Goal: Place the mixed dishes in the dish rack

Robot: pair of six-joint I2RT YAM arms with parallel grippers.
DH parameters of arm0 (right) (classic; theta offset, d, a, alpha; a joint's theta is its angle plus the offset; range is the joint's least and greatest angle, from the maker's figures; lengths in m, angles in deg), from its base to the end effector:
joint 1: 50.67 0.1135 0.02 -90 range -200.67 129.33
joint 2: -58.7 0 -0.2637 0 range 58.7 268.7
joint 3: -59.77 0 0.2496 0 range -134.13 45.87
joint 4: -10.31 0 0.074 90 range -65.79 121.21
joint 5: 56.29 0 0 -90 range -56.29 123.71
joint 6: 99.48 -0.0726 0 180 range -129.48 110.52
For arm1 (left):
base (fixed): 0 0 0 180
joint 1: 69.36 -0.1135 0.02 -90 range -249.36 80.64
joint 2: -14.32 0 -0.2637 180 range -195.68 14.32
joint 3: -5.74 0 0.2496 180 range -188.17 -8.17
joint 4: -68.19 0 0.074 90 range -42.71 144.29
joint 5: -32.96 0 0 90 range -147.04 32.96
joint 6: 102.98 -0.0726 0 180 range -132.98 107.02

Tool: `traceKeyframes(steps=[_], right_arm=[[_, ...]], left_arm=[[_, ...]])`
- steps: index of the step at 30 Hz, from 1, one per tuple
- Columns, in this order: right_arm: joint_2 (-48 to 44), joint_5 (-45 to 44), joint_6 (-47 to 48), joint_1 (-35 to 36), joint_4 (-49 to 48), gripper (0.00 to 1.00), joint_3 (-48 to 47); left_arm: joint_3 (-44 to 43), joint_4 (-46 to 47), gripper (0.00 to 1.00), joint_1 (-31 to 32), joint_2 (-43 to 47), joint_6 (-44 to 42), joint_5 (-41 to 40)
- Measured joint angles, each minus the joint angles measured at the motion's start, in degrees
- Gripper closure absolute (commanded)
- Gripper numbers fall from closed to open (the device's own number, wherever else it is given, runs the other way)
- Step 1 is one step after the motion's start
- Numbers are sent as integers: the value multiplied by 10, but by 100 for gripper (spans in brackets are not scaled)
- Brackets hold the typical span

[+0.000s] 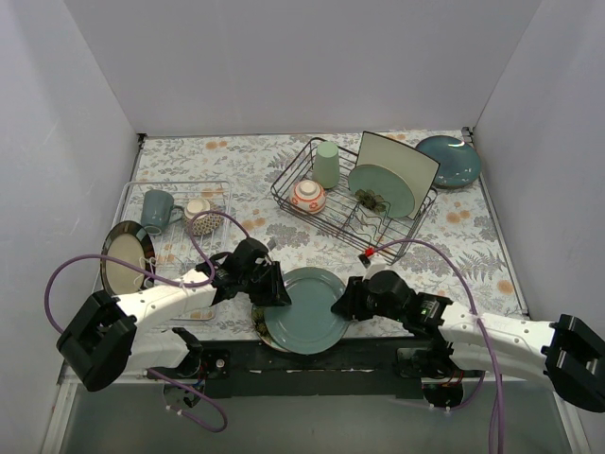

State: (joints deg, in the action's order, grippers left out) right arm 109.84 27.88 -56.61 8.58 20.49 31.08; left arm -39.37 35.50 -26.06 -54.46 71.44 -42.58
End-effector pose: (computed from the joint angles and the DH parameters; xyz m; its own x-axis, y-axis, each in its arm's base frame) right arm 0.1129 0.1753 0.1447 -0.7821 0.1114 -0.6131 -0.3498 0.7357 0.5800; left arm 0.1572 -0.1731 0.1390 -0.8201 -0.5514 0.1530 -0.5287 0.6276 -0.5716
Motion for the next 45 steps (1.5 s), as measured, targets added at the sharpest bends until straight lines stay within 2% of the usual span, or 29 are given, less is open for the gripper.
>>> traceKeyframes(steps=[1,2,8,12,13,20,29,33,41,45], right_arm=[[-1,-3,-8,0,2,72,-1],[-2,-5,-17,-1,4,74,-2],[-26,-36,-42,1,54,80,-35],[-43,-55,-42,3,100,95,-52],[-50,-62,-40,4,111,99,-55],[-84,-109,-19,4,177,99,-77],[-76,-119,23,3,207,99,-122],[-76,-125,59,3,216,99,-148],[-96,-126,151,1,199,99,-169],[-86,-125,198,0,204,99,-210]], left_arm=[[0,0,72,0,1,0,0],[1,-1,73,0,2,0,0],[2,-15,68,0,12,-2,-6],[2,-22,55,3,21,-2,-9],[0,-25,48,5,28,-3,-12],[-29,-93,27,5,67,-16,-66],[-70,-128,6,5,115,-23,-106],[-70,-137,2,5,122,-31,-112],[-29,-107,2,5,208,-47,-110],[-28,-95,2,5,221,-48,-110]])
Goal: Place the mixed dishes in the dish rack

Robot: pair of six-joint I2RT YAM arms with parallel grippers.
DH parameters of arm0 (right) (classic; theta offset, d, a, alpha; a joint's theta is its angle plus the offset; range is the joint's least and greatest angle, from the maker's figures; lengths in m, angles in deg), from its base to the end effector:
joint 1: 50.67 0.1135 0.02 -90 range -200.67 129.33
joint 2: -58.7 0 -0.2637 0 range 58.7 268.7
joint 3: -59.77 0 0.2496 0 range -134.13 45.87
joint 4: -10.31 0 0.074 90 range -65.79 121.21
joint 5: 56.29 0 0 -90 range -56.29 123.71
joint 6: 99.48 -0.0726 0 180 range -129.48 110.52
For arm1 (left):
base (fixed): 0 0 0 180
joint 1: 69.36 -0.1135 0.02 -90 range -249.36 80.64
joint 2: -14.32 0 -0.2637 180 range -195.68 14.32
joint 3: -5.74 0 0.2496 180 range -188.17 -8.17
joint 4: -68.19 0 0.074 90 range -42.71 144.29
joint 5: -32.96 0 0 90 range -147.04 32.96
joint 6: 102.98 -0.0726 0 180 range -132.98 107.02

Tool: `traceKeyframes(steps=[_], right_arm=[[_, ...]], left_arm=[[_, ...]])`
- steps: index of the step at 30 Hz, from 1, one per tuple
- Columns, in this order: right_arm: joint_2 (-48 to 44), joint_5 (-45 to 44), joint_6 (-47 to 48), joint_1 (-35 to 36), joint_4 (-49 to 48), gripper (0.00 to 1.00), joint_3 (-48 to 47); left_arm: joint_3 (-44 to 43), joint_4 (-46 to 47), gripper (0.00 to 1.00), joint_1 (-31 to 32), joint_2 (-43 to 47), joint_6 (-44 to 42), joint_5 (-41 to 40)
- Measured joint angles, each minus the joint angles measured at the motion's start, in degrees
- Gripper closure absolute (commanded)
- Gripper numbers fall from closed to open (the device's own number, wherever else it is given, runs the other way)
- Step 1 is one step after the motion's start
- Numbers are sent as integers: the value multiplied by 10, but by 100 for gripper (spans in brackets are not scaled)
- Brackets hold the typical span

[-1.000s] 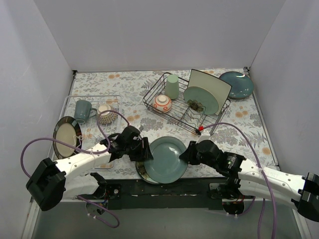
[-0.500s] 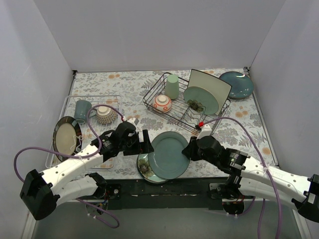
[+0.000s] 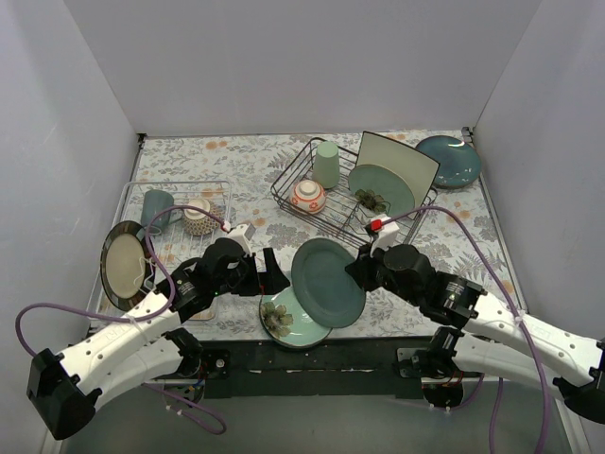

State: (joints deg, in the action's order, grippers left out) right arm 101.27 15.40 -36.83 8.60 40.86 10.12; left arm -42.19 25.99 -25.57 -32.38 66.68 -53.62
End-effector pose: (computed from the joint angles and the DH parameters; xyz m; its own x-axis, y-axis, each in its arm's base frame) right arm 0.1242 0.1642 0.2657 -0.4880 0.0326 -0.8722 -0.5006 0.8082 0.3103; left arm 0.1409 -0.1410 0.2147 -0.7965 -0.5968 -0.0970 -0.3358 0.5701 -0.7498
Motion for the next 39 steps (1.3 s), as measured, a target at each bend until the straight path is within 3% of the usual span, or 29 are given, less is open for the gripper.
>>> traceKeyframes(steps=[14,23,30,39], right_arm=[[112,-37,169,0,65,99,-248],[179,-122,312,-5,71,99,-381],[209,-198,511,-16,5,99,-411],[216,-217,711,-34,-57,99,-387]], left_arm=[[0,2,2,0,-11,0,-5],[0,2,2,0,-11,0,-7],[0,2,2,0,-11,0,-9],[0,2,2,0,-11,0,-10]])
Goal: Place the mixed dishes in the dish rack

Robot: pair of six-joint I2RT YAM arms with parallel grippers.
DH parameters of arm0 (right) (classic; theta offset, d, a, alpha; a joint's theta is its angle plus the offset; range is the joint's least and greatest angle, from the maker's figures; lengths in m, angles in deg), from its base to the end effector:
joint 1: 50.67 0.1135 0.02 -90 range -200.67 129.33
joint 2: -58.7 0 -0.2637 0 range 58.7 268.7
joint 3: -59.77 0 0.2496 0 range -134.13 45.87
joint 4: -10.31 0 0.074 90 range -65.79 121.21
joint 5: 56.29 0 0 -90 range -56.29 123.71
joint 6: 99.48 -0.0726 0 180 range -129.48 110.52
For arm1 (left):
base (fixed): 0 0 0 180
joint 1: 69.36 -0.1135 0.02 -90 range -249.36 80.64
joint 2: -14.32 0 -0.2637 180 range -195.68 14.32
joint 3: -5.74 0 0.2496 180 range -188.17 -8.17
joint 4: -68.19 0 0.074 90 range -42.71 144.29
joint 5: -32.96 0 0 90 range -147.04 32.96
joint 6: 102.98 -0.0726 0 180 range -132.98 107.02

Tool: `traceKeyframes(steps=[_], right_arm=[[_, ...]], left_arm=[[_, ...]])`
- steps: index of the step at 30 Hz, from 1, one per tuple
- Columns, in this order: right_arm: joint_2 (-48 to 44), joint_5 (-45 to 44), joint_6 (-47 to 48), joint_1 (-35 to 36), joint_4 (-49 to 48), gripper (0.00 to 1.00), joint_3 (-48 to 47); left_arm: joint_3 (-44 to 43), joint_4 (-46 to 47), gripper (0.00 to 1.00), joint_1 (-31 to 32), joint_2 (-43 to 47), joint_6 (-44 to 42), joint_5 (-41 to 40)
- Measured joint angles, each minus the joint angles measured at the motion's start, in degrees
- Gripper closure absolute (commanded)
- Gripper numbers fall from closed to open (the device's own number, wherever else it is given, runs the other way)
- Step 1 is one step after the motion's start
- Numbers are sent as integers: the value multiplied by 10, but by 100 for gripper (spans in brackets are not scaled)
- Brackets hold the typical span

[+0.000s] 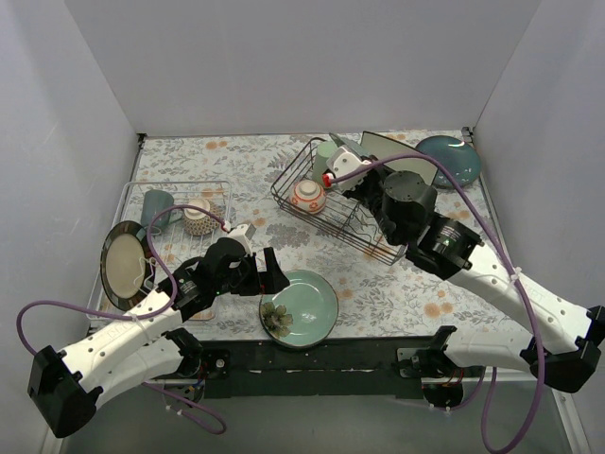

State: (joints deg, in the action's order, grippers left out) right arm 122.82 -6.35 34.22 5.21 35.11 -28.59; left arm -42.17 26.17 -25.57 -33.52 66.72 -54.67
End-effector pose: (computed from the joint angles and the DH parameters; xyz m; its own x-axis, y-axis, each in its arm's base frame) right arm 0.1857 0.1907 0.4520 0.1844 -0.6705 -0.7186 -0.2009 0.6900 -0.6954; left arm 0.1434 -0.1417 0.2113 -0.7884 -0.6060 -0.1058 -0.3472 0.5803 -0.7367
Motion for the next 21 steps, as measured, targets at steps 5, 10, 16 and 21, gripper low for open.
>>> traceKeyframes(steps=[5,10,16,21], right_arm=[[3,21,27,-34,12,99,30],[10,48,31,-74,27,99,64],[14,75,36,-91,38,99,102],[30,101,37,-99,55,99,107]], left_arm=[[0,0,2,0,0,0,0],[0,0,2,0,0,0,0],[0,0,2,0,0,0,0],[0,-1,2,0,0,0,-1]])
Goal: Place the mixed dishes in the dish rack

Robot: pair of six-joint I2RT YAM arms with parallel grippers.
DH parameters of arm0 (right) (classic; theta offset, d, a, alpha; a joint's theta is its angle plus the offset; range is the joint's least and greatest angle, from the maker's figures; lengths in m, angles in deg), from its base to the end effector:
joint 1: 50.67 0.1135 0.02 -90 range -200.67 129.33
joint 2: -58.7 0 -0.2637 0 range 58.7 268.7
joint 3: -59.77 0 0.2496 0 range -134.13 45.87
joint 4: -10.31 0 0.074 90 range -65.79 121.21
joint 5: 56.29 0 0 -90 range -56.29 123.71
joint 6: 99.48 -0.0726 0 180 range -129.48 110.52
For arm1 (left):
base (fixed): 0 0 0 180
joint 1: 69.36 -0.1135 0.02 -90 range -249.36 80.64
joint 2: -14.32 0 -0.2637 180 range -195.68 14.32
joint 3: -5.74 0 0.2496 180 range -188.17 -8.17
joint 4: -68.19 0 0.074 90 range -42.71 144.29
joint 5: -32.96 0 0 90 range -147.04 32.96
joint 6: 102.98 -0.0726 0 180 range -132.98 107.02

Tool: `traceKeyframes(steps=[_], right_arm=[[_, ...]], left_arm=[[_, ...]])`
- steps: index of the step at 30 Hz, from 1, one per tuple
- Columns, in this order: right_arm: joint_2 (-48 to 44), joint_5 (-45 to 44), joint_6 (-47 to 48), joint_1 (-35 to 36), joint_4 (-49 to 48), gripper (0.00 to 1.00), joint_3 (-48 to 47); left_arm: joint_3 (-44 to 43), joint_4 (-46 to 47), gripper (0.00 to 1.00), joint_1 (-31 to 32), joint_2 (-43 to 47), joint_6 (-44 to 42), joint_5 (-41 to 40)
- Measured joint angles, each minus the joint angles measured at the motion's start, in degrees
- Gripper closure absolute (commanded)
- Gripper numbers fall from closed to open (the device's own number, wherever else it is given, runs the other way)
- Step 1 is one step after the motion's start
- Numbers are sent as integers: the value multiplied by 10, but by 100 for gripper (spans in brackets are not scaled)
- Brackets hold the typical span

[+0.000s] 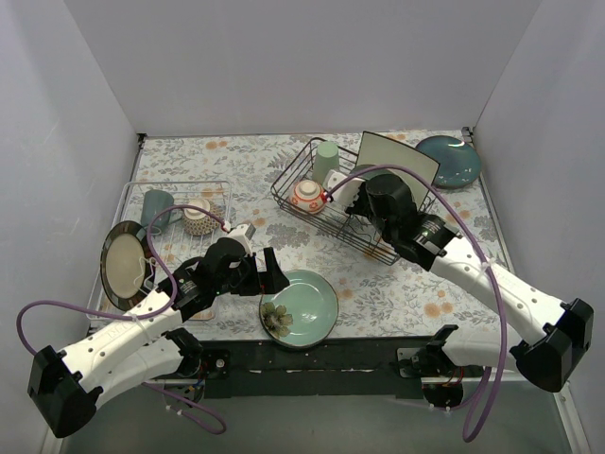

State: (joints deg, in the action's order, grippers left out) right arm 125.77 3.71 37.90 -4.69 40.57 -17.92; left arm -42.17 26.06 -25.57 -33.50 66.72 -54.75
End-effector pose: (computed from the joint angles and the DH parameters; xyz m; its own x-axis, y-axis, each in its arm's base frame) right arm 0.2287 0.1844 0.3564 0.0593 -0.8557 -0.5141 -0.3720 0.4589 -0.8068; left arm 0.1434 -0.1414 0.2112 -0.7878 -0.6066 -0.1065 -0.3482 0.5812 -0.7355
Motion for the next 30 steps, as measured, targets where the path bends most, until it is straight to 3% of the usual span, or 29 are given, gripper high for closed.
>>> traceKeyframes(steps=[30], right_arm=[[46,32,9,-28,-29,99,42]], left_arm=[[0,0,2,0,0,0,0]])
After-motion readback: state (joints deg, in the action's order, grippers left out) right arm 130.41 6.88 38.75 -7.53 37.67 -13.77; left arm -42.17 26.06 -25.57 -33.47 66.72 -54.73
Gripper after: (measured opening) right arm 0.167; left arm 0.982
